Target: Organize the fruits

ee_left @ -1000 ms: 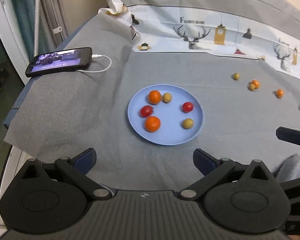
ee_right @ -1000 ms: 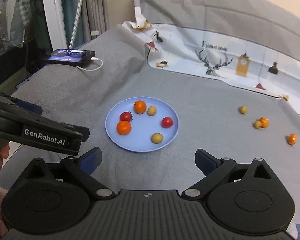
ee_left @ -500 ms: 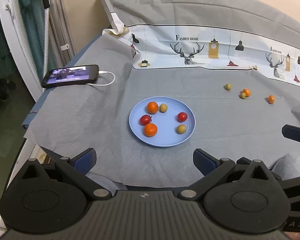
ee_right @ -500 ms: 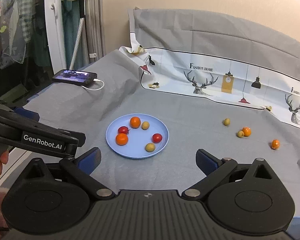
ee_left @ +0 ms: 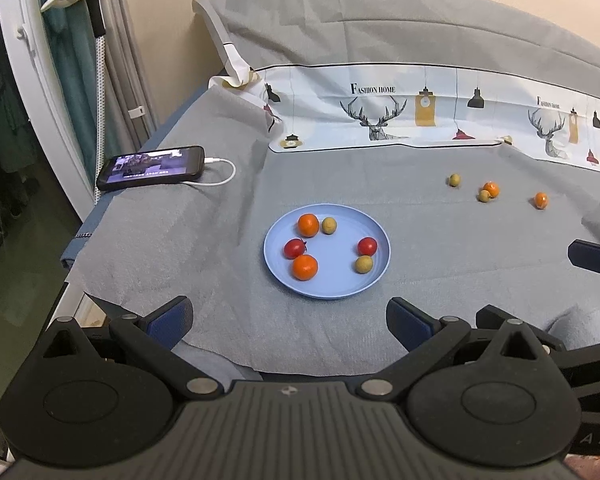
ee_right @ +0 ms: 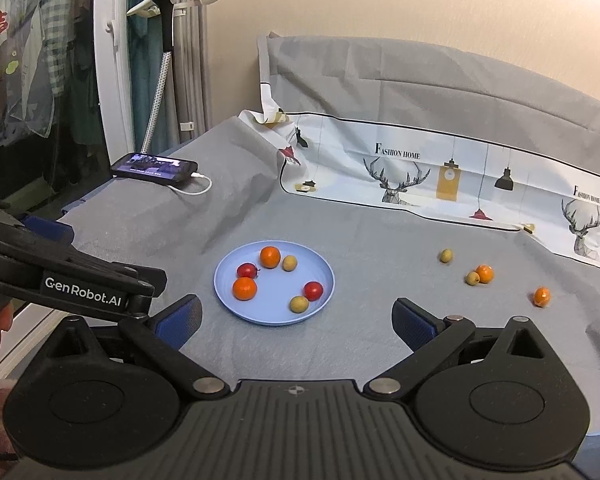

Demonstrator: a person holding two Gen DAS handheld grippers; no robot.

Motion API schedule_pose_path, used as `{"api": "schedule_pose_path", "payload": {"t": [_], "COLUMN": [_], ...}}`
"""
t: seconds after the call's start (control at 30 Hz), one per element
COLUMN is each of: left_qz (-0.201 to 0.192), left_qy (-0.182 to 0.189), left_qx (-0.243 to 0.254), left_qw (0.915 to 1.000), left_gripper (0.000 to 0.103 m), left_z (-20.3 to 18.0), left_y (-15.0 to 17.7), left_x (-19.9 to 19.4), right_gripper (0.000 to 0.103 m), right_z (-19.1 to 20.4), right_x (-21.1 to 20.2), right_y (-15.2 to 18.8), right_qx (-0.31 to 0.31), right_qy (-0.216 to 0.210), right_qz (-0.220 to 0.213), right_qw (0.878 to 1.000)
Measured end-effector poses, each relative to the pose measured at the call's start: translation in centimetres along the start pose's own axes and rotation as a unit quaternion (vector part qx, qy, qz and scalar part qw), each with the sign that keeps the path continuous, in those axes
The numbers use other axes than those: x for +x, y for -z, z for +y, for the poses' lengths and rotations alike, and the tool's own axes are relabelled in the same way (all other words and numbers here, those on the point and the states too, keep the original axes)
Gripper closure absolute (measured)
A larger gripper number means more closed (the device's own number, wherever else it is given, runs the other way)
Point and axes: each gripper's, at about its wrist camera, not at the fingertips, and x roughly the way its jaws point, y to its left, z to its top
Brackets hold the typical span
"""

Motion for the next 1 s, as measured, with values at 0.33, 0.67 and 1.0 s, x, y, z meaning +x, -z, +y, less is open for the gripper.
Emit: {"api": "schedule_pose_path", "payload": {"t": [0.33, 0.67, 1.0], "left_qz": [0.011, 0.028, 0.047], "left_qy": [0.001, 0.004, 0.002], "left_qx": [0.001, 0.003, 0.012], "left_qw": [0.9999, 0.9996, 0.9988], "left_gripper": [0.0, 0.0, 0.0], "left_z": [-0.1, -0.1, -0.4], "left_y": [-0.1, -0.1, -0.2], "left_x": [0.8, 2.2, 3.8], "right_gripper": [0.002, 0.002, 0.002], "right_z": [-0.2, -0.4, -0.8], "right_x": [0.4, 1.6, 3.0], "right_y": [0.1, 0.2, 0.5], "right_qx": [0.004, 0.009, 0.018], "right_qy": [-0.003, -0.006, -0.015], "right_qz": [0.008, 0.026, 0.046], "right_qw": [1.0, 1.0, 0.999]}}
